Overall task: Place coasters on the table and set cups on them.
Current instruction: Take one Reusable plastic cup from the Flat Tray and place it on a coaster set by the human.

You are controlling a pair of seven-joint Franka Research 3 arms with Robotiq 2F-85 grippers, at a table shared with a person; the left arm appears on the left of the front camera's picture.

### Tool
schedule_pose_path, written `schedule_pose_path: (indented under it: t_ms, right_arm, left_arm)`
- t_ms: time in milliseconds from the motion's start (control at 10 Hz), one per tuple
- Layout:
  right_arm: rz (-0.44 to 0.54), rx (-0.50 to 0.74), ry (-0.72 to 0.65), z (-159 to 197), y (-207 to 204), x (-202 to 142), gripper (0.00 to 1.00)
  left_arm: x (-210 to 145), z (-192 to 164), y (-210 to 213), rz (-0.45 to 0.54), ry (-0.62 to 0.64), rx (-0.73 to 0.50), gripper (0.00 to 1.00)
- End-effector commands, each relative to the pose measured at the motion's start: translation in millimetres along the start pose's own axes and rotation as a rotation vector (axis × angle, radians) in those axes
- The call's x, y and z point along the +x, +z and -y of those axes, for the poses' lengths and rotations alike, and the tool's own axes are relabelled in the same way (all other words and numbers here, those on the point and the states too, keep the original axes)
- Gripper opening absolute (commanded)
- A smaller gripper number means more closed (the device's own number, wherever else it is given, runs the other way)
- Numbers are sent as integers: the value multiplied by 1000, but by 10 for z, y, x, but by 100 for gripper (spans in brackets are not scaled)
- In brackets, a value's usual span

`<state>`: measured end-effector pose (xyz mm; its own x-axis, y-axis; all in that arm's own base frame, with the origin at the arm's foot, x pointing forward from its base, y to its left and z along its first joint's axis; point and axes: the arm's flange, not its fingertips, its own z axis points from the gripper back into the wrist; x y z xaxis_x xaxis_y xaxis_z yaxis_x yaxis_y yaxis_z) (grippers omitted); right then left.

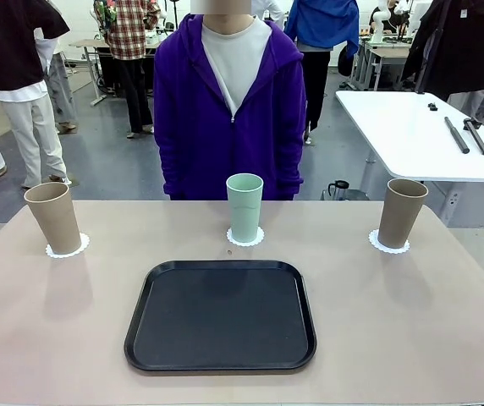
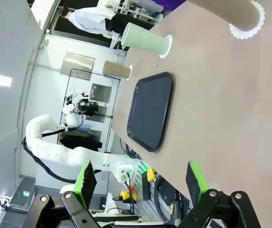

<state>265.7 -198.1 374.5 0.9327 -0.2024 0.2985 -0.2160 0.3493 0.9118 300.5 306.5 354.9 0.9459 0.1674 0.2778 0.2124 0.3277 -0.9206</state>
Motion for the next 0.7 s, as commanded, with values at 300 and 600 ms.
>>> schedule_pose_path:
  t_ms: [300, 600]
  right_arm:
    - [7, 11, -1, -2, 3, 8, 100]
    - [7, 11, -1, -2, 3, 8, 100]
  left_arm:
    - [-8, 25, 10, 4, 5, 1, 100]
    - [-8, 25, 10, 4, 5, 1, 100]
